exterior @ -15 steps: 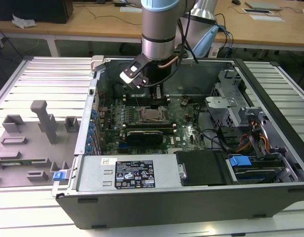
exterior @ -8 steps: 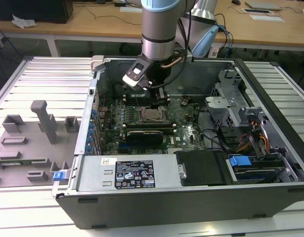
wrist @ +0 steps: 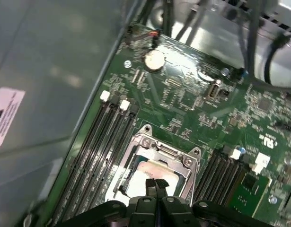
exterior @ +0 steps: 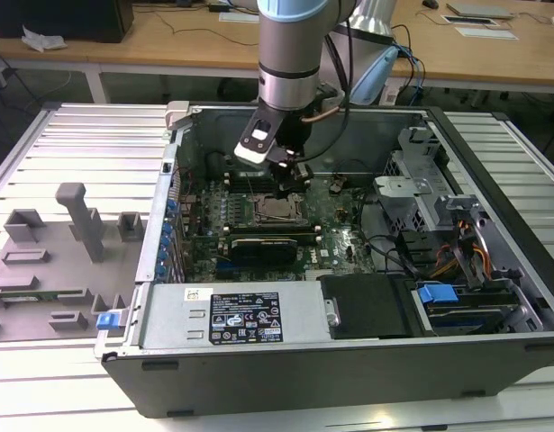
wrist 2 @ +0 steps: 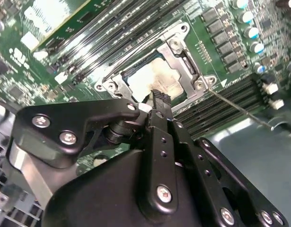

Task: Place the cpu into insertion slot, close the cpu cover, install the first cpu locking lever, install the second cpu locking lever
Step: 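Close the cpu cover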

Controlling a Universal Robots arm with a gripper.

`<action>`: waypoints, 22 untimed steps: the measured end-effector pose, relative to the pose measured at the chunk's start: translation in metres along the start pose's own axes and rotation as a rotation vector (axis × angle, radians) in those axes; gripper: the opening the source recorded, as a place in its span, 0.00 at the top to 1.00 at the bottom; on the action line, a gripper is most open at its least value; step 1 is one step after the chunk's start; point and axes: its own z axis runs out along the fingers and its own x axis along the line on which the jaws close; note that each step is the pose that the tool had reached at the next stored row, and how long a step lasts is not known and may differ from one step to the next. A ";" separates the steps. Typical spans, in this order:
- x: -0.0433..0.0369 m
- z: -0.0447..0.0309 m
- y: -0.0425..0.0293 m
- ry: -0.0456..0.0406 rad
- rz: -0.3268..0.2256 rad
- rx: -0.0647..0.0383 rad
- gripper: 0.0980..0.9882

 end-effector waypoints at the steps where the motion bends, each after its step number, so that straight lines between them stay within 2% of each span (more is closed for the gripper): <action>1: 0.0000 0.0001 0.0000 0.0004 -0.026 0.000 0.99; 2: 0.0000 0.0001 0.0000 0.0007 -0.046 0.000 0.99; 3: 0.0000 0.0002 0.0000 0.0017 -0.104 0.001 0.99; 5: 0.0000 0.0004 0.0000 0.0036 -0.175 0.001 0.99; 12: 0.0000 0.0010 -0.0001 0.0076 -0.315 0.000 0.99; 18: 0.0000 0.0021 -0.0001 0.0136 -0.519 0.000 0.99; 22: 0.0000 0.0026 -0.0001 0.0166 -0.624 0.000 0.99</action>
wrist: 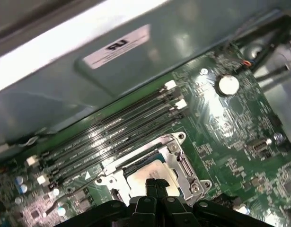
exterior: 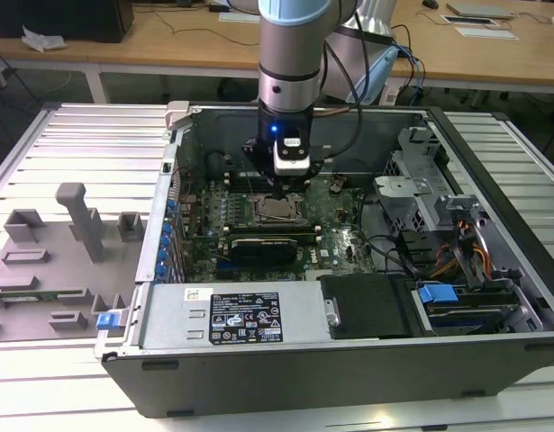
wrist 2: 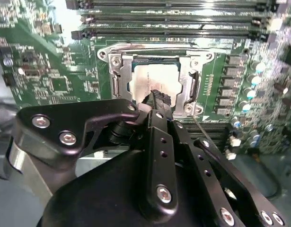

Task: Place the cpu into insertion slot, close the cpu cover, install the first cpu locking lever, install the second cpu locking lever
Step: 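Close the cpu cover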

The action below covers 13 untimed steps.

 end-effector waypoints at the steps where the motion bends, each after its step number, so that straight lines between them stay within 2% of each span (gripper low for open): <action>1: 0.0000 0.0001 0.0000 0.0006 -0.019 0.000 0.99; 7: 0.0000 0.0008 0.0000 0.0039 -0.134 0.000 0.99; 11: 0.0000 0.0017 -0.0001 0.0080 -0.278 -0.001 0.99; 13: 0.0000 0.0020 -0.0001 0.0092 -0.323 -0.001 0.99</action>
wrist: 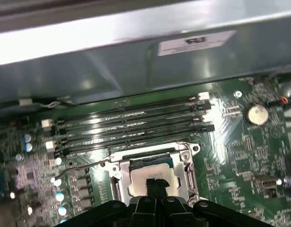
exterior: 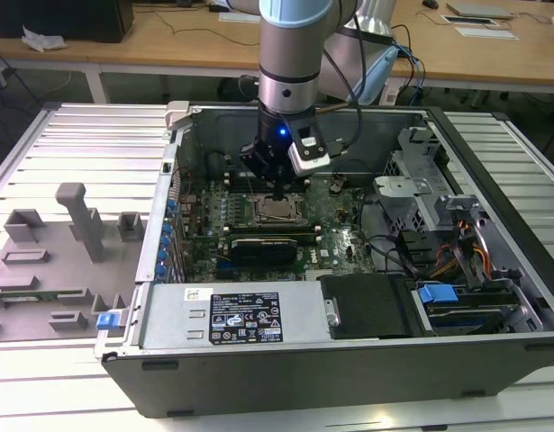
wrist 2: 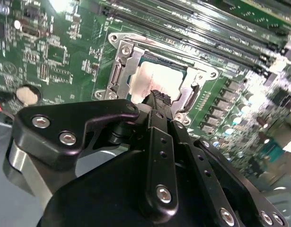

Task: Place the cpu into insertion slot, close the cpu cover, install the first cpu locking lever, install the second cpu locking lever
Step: 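Close the cpu cover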

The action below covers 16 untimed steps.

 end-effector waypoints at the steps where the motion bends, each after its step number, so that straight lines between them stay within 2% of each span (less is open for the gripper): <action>1: 0.0000 0.0000 0.0000 0.0003 -0.010 0.000 0.99; 4: -0.0001 0.0001 -0.0004 0.0002 -0.011 0.000 0.99; 9: 0.0020 -0.0002 -0.0089 0.0003 -0.011 0.000 0.99; 13: 0.0020 0.0000 -0.0122 0.0004 -0.017 0.000 0.99; 16: 0.0028 0.0016 -0.0126 0.0030 -0.106 0.000 0.99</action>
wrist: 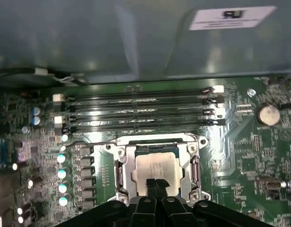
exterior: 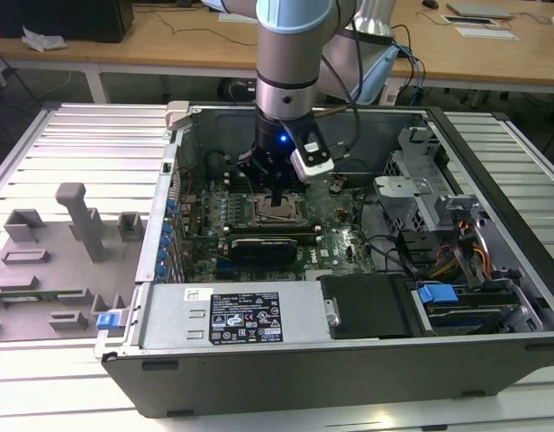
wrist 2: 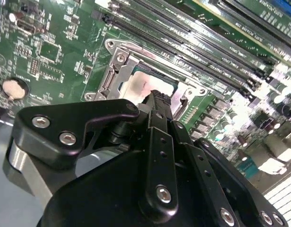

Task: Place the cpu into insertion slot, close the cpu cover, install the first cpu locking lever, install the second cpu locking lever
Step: 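Close the cpu cover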

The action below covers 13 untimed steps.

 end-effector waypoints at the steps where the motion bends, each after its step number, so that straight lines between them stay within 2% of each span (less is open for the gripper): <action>1: 0.0018 0.0008 -0.0002 0.0002 -0.004 0.000 0.99; 5: 0.0076 0.0045 -0.0005 0.0004 -0.017 0.000 0.99; 8: 0.0088 0.0075 -0.0007 0.0025 -0.086 0.000 0.99; 13: 0.0174 0.0104 -0.0004 0.0028 -0.102 0.000 0.99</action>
